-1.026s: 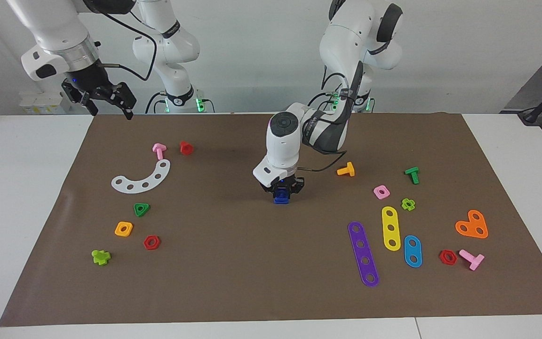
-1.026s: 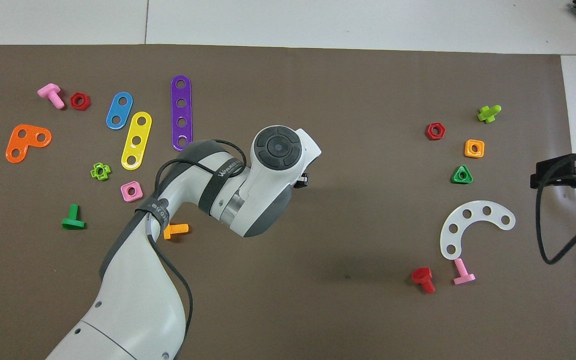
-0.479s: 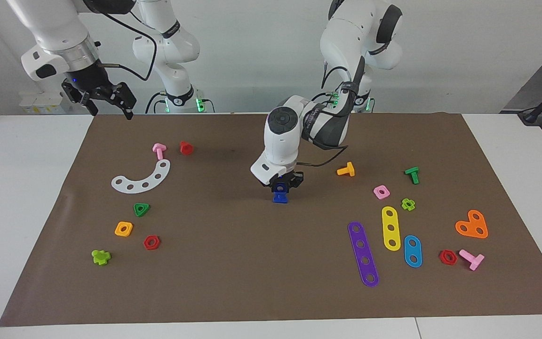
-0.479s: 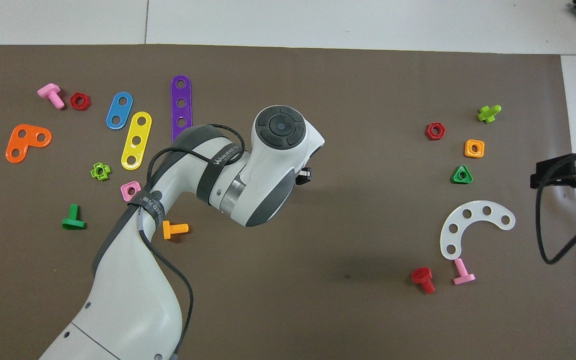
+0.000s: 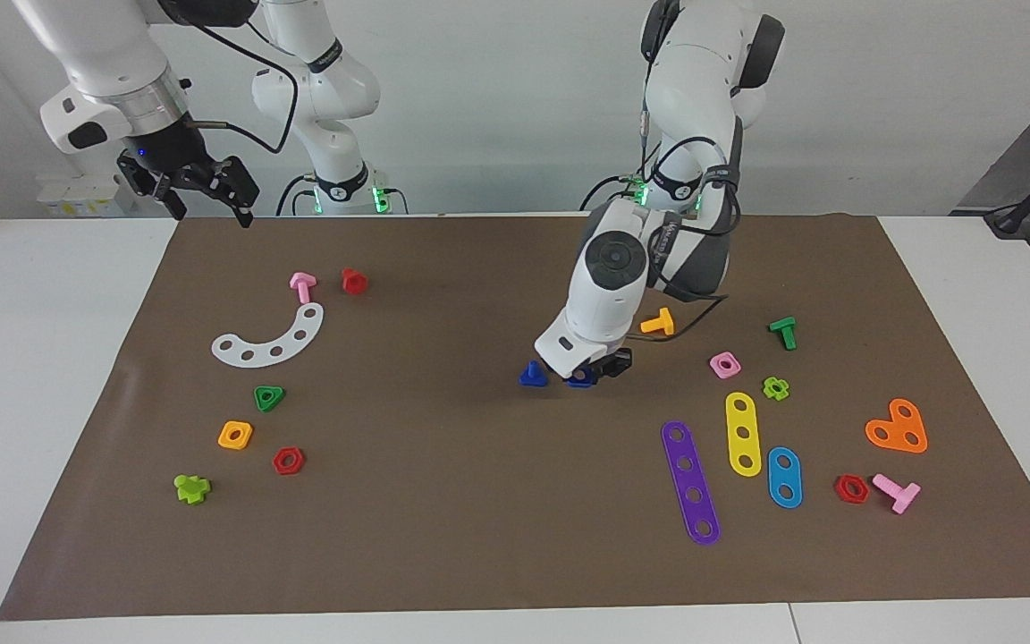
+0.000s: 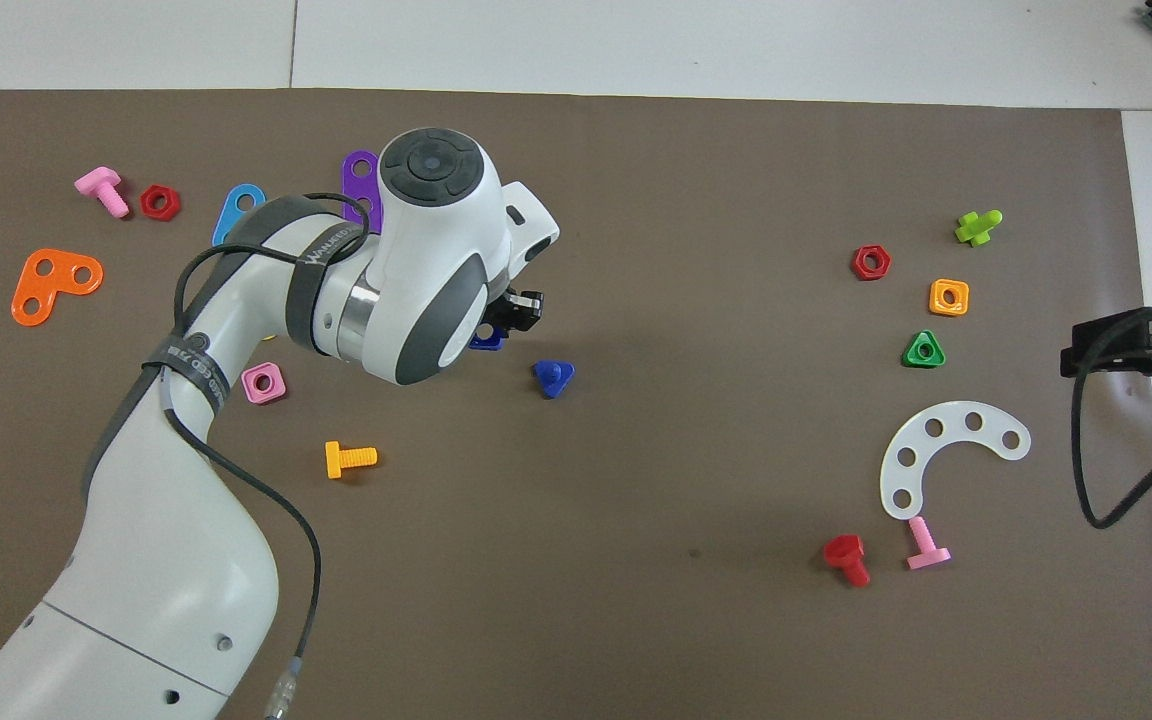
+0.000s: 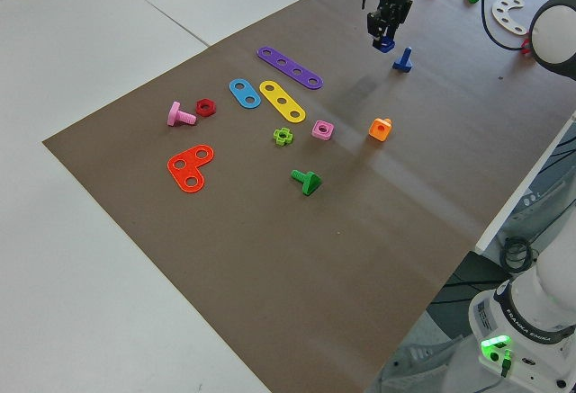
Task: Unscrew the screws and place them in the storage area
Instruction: 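Lift the blue nut and carry it toward the purple strip, then set the nut by the purple strip while the right gripper reaches the bolt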
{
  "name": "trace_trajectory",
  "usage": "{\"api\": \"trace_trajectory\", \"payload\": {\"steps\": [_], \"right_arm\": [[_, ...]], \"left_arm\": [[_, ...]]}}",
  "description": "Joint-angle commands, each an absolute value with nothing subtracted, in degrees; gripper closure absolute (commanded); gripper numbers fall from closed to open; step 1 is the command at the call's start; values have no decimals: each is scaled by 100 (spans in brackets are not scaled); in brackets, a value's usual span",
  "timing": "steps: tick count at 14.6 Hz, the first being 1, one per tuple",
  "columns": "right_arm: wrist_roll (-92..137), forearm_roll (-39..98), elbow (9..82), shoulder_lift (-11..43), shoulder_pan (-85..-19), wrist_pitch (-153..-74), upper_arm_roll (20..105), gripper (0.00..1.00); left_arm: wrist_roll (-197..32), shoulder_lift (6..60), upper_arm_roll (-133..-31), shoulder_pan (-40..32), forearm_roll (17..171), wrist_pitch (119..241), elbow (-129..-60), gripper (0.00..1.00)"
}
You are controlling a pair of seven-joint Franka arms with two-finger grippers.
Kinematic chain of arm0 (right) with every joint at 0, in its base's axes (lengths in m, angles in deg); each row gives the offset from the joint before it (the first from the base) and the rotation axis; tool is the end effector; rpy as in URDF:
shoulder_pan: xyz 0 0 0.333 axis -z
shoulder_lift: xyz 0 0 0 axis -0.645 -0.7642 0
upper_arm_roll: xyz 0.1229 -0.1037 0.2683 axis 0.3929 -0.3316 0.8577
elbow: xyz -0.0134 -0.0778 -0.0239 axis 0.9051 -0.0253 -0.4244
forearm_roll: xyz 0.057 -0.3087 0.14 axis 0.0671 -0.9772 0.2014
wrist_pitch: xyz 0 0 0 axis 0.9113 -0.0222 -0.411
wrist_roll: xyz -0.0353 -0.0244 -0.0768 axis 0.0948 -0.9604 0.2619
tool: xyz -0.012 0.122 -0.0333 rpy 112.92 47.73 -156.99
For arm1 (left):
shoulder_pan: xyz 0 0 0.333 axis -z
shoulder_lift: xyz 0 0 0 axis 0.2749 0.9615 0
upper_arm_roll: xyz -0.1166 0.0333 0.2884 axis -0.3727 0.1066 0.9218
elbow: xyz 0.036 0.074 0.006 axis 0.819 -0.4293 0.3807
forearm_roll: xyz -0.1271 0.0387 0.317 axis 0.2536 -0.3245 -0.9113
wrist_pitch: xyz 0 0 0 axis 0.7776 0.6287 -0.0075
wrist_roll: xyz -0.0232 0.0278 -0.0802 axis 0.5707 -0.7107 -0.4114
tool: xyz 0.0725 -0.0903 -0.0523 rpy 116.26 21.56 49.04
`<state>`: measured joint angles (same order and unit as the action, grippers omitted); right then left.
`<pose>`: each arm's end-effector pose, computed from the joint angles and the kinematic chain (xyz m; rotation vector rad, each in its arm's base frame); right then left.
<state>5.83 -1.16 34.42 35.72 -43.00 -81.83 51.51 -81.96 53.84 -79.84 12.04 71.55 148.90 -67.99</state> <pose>0.4695 -0.0129 0.6145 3.1266 -0.2787 -0.0641 0.5651 -0.3128 0.3672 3.1069 -0.3345 -0.1777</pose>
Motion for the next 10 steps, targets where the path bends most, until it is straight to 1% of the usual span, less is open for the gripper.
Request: {"api": "trace_trajectory", "payload": {"steps": [1, 3, 4, 5, 7, 10], "right_arm": [[549, -16, 3594, 3700, -4254, -8290, 5194, 0], [619, -7, 3655, 3718, -4263, -8395, 5203, 0], [733, -7, 3734, 3718, -4306, -8605, 5238, 0], [673, -16, 3787, 3692, -4507, -8868, 5247, 0], [420, -7, 3814, 3499, -4701, -9063, 5265, 0], [-240, 89, 3972, 3192, -5342, -9756, 5265, 0]], "left_arm": [[-7429, 5436, -7989, 770, 7287, 14791, -6850, 68], [-6944, 5384, -7963, 515, 7270, 14826, -7000, 68], [-6760, 5375, -7962, 374, 7244, 14818, -7062, 68], [-6593, 5357, -7962, 277, 7243, 14826, -7132, 68], [-6285, 5208, -7945, 154, 7191, 14879, -7491, 69], [-6160, 4918, -7954, 65, 7103, 15115, -8062, 71]]}}
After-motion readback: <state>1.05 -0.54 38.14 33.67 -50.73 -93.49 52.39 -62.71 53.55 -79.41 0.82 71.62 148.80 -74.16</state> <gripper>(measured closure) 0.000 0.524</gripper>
